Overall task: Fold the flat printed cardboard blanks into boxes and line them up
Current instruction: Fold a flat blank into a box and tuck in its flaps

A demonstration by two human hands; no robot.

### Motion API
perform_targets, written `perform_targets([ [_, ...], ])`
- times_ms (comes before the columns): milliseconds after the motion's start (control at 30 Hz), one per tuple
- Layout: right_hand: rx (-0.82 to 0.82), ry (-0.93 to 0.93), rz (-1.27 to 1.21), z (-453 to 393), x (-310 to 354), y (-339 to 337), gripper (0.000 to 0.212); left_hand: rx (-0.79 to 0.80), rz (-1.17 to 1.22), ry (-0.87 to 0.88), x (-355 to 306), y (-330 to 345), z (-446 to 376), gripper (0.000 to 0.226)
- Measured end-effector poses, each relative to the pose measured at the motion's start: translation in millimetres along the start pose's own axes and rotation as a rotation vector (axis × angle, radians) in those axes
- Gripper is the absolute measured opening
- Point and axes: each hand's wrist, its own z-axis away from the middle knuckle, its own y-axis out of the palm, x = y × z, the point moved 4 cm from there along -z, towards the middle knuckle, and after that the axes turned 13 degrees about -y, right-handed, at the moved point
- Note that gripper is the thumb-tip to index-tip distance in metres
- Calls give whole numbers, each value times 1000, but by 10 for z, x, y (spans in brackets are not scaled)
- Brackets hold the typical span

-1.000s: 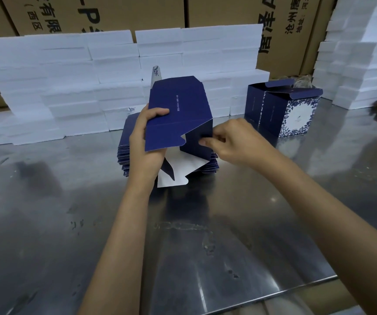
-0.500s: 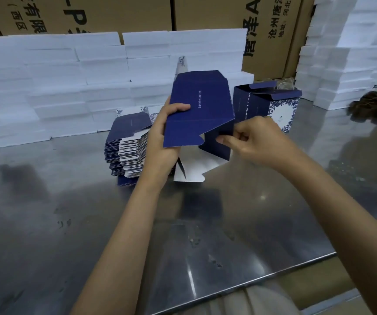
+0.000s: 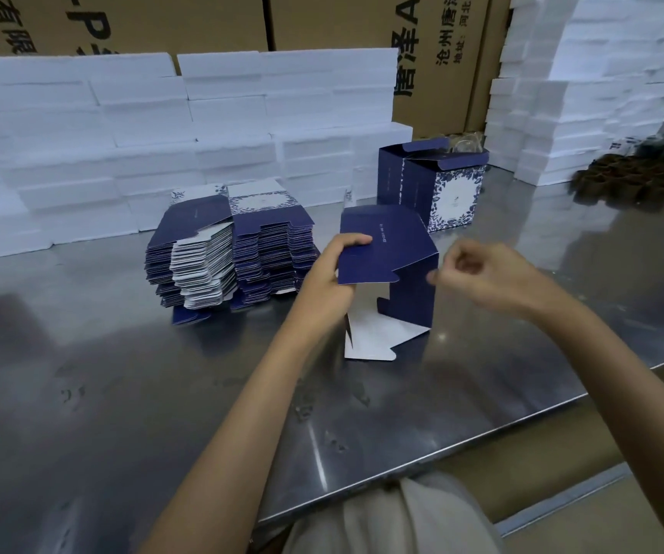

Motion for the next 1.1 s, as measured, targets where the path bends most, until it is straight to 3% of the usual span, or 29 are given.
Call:
perform_targets([
  [100,-322,-88,-176,43,64,-120,19,8,-160,7,-71,-59,25,61],
  [300,-94,-160,-211,-56,223,295,30,104,-449,28,-172,-178,105,66],
  [433,-79,-217,-125,-116,192,398,34,295,-501,-127,-86,-231,157,88],
  [633,-167,-292,-105,-143,163,418,31,60,-164,-6,-98,-193,64,43],
  [900,-225,-310,-110,-177,120,418,28,65,-215,28,-27,-238,0,41],
  [1100,-245,-338,-197,-111,211,469,24,-111,-69,88,-65,-213,83,24],
])
